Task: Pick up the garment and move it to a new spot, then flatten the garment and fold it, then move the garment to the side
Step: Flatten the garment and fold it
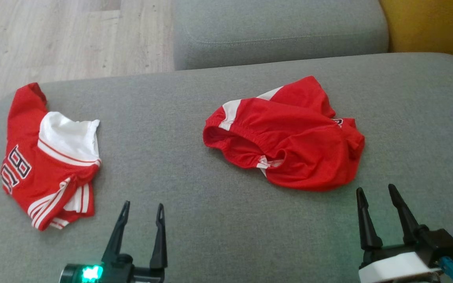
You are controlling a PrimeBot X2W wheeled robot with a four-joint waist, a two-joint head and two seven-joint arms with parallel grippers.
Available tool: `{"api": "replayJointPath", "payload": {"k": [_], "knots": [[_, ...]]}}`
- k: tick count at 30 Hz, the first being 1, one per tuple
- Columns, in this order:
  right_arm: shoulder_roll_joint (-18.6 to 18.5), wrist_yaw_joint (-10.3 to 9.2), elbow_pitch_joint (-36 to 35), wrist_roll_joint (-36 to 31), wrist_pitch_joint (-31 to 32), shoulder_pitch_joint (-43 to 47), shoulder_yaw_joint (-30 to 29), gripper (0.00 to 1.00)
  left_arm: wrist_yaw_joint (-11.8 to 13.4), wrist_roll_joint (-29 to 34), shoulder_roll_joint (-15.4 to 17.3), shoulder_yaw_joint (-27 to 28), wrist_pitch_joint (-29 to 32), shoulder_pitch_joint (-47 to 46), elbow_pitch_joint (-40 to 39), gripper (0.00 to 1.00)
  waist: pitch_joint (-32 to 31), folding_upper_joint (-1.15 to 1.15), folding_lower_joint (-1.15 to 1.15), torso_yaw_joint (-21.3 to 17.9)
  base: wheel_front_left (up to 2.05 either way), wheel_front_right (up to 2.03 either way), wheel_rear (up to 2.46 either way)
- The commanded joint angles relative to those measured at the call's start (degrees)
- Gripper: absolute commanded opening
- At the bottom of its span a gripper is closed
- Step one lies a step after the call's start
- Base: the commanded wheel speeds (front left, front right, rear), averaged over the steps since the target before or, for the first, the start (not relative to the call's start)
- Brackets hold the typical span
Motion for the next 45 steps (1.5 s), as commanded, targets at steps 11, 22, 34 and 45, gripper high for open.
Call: {"api": "replayJointPath", "payload": {"k": [11, 22, 34, 45], "knots": [[-0.29, 0.42, -2.08, -0.74, -0.22, -2.58, 2.7, 1.0, -0.02, 3.07, 2.27, -2.02, -0.35, -6.01, 1.31, 1.0, 4.02, 0.0, 0.0, -5.23, 0.0, 0.0, 0.0], [-0.29, 0.42, -2.68, -0.14, -0.22, -6.51, 3.64, 1.0, -0.92, 7.52, 5.2, -8.8, -0.35, -20.21, 9.39, 1.0, 12.03, 0.0, 0.0, -10.97, 0.0, 0.0, 0.0], [-0.29, 0.42, -2.6, 1.53, -0.22, -9.0, 4.21, 1.0, -1.11, 13.01, 9.7, -14.89, -0.35, -31.46, 21.06, 1.0, 16.12, 0.0, 0.0, -13.64, 0.0, 0.0, 0.0], [-0.29, 0.42, -2.5, 2.15, -0.22, -9.71, 4.25, 1.0, -2.06, 15.31, 11.65, -18.8, -0.35, -37.44, 25.22, 1.0, 17.64, 0.0, 0.0, -14.45, 0.0, 0.0, 0.0]]}}
